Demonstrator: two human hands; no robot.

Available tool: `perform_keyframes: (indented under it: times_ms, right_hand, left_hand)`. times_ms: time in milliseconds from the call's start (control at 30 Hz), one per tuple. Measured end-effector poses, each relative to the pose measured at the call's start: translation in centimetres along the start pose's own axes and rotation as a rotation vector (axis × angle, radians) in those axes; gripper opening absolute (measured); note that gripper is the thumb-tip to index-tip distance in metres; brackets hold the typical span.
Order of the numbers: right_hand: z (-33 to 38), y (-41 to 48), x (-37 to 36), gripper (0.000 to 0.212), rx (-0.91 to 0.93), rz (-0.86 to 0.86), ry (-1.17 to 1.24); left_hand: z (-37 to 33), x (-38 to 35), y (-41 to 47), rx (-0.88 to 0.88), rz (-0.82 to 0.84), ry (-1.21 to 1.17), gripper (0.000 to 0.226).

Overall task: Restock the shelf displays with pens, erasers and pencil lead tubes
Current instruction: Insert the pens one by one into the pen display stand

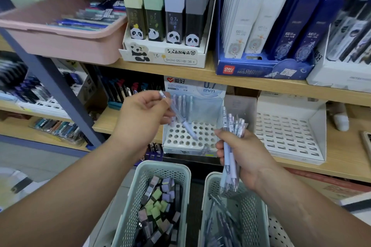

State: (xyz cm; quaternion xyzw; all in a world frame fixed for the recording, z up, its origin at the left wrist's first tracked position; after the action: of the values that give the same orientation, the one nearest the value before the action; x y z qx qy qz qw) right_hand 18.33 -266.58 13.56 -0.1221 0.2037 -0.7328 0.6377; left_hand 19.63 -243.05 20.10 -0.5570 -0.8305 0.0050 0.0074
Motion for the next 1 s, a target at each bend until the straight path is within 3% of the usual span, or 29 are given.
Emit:
perform_keyframes:
  times_ms: [233, 400, 633, 1000]
  right_hand:
    - [-0.2, 0.6, 1.1, 0.031, -0.002, -0.019, -0.019]
    - [0.2, 0.6, 1.6, 0.031, 0.000, -0.010, -0.020]
    - [0.7, 0.6, 2.1, 0.020, -0.007, 0.010, -0.008]
    - [1.0, -0.2, 1.7, 0.022, -0.028, 0.155, -0.023]
  left_hand:
    - [0.2, 0.3, 1.6, -0.181, -0.084, 0.321, 0.016]
    - [0.4, -1.4, 1.8, -0.285, -0.053, 0.497, 0.011]
    - [1.3, -3.2, 2.1, -0.297, -0.001, 0.608, 0.012]
    - [2.2, -4.3, 2.7, -0.284, -0.025, 0.670, 0.012]
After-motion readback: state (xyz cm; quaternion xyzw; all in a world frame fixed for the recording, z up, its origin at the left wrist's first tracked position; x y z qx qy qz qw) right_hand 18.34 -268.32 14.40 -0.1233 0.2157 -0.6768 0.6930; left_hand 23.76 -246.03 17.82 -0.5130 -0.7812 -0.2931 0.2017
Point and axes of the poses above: each hand's wrist, its own y-axis towards the middle knuckle, its own x-axis out of the back of the hand, z = x × y, the point moved 8 cm from there along y, towards the middle knuckle, and after that the axes turned 5 degrees about -z, right-handed, at the moved point
